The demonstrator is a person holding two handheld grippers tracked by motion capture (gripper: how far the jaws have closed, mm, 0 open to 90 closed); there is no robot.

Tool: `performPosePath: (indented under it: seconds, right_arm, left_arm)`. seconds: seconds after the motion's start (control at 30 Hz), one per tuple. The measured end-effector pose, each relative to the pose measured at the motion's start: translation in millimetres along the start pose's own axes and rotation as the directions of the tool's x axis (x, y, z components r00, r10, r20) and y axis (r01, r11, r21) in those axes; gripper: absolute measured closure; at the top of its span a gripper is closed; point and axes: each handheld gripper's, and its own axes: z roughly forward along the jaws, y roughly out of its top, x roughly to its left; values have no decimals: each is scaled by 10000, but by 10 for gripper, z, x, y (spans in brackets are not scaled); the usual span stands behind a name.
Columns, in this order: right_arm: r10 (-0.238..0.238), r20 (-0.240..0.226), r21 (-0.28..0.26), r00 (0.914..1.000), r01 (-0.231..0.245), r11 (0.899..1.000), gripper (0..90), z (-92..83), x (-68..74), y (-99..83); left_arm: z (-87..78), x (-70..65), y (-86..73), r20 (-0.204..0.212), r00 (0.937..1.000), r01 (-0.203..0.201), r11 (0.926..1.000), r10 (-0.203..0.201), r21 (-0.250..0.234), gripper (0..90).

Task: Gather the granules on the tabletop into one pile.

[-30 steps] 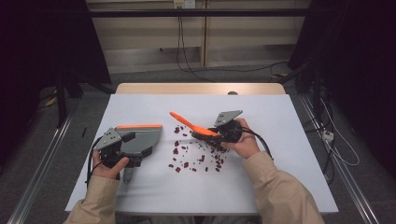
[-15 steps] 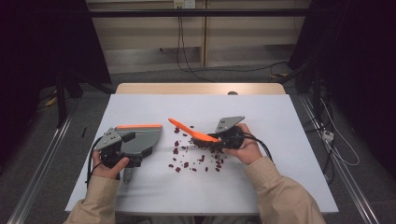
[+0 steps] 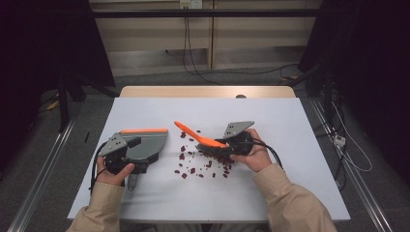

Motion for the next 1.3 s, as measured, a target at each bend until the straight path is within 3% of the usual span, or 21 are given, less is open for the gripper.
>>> performPosePath:
  seconds: [0.33, 0.67, 0.73, 1.03, 1.13, 1.3]
  right_arm:
    - [599, 565, -929, 9966, -545, 9942, 712, -31, -265, 117]
    - [826, 1411, -1100, 9865, -673, 9916, 713, 300, -539, 286]
    - [691, 1604, -983, 9846, -538, 9937, 712, 410, -574, 339]
    - [231, 1568, -969, 9874, -79, 9953, 712, 813, -638, 517]
    - [-59, 1574, -664, 9875, 165, 9977, 712, 931, -643, 508]
    - [-559, 1005, -486, 9934, 611, 9969, 710, 971, -562, 496]
  left_arm:
    - [-6, 12, 2, -56, 10000, 50, 10000, -50, -39, 59]
    - [-9, 30, -1, 4, 9999, 120, 9999, -120, -39, 59]
    - [-6, 35, -2, -13, 9999, 167, 9998, -167, -64, 59]
    - [-14, 50, -2, -71, 9998, 171, 9998, -172, -100, 58]
    - [-25, 56, -5, -101, 9998, 181, 9998, -182, -96, 58]
    - [-35, 66, -29, -88, 9997, 236, 9997, -237, -39, 59]
